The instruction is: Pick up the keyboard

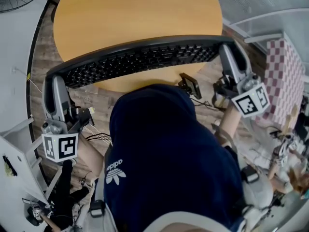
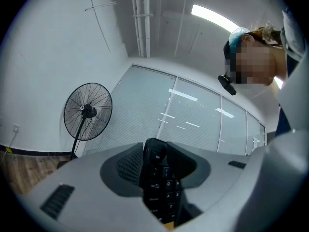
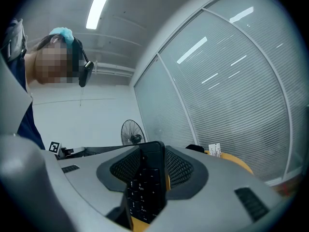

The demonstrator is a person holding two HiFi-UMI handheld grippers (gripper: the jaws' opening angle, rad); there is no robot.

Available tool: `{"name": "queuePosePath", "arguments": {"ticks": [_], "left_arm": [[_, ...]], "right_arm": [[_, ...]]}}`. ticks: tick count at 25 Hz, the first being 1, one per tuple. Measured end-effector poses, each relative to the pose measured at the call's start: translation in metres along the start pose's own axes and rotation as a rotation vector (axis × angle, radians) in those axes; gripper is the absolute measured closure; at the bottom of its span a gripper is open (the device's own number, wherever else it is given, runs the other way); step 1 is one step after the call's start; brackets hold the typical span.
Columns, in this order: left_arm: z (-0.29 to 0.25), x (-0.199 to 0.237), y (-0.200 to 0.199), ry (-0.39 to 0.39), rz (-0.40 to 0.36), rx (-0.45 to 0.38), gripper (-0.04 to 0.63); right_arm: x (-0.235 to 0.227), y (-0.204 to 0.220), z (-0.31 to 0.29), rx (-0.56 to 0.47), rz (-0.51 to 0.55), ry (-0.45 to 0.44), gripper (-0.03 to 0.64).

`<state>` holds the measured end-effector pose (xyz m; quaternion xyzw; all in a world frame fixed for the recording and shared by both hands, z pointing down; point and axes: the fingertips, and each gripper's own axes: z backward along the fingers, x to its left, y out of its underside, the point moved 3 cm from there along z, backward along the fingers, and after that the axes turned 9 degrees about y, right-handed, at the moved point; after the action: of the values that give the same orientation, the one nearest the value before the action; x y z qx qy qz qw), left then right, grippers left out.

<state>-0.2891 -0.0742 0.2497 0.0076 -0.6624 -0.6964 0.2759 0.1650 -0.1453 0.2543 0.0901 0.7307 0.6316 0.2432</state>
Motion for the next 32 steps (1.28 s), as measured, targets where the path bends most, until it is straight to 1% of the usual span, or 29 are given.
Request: {"name": "queuePosePath", "arguments": {"ticks": [32], "left_arm": [[0.0008,0.0002,0.0009,-0.013,0.011,0.009,0.454]], "right_arm": [[0.0011,0.0010,-0.0030,0.011,-0.006,0.004,0.465]]}}
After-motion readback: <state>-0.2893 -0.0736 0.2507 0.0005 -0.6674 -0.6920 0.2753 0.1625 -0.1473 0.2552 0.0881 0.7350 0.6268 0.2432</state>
